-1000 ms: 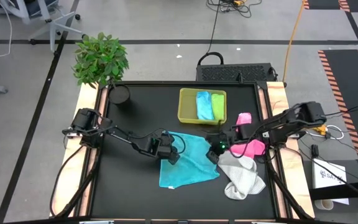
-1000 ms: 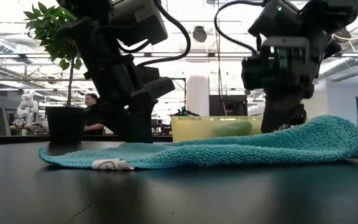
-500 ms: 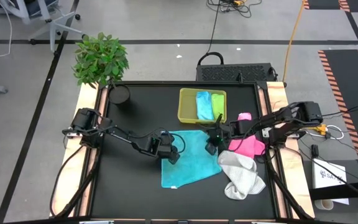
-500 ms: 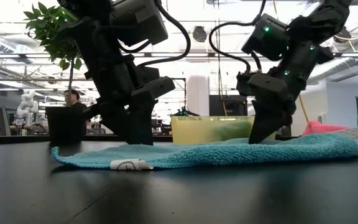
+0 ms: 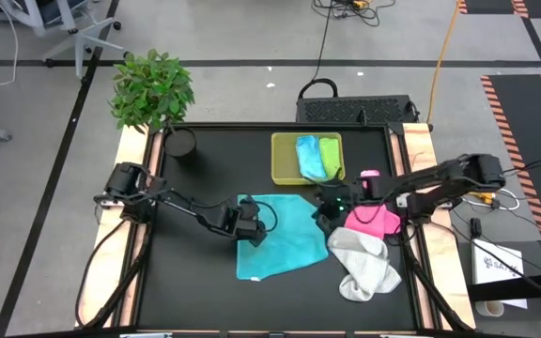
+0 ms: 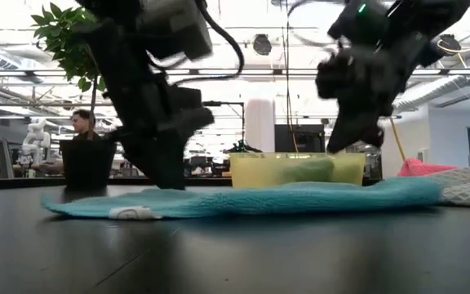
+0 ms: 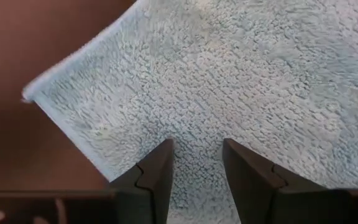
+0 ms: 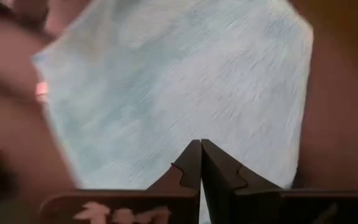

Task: Fold microfiber towels
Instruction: Fold the blue microfiber cloth

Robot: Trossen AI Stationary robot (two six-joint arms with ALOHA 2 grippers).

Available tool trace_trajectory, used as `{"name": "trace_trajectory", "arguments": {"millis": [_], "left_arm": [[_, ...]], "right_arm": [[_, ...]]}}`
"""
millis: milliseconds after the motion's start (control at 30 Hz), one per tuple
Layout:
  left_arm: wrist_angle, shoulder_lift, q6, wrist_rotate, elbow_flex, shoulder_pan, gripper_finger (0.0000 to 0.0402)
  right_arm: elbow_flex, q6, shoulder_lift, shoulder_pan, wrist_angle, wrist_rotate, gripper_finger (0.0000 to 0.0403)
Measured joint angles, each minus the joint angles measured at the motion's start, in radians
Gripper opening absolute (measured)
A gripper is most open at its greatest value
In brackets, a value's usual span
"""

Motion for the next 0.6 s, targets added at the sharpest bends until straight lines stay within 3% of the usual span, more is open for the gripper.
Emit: {"name": "trace_trajectory", "arguments": {"millis": [233,600], "left_arm": [[0.005,-0.077,0.016,-0.037,0.009,-0.029,0.0142],[0.08,-0.041,-0.003,-0.011,0.011,-0.04,0.0143]], "right_arm": [[0.001,0.19,-0.09,0.19,-0.083,0.0,0.0],[0.0,0.457,0.002,0.41,-0.177,0.001,0.0]]}}
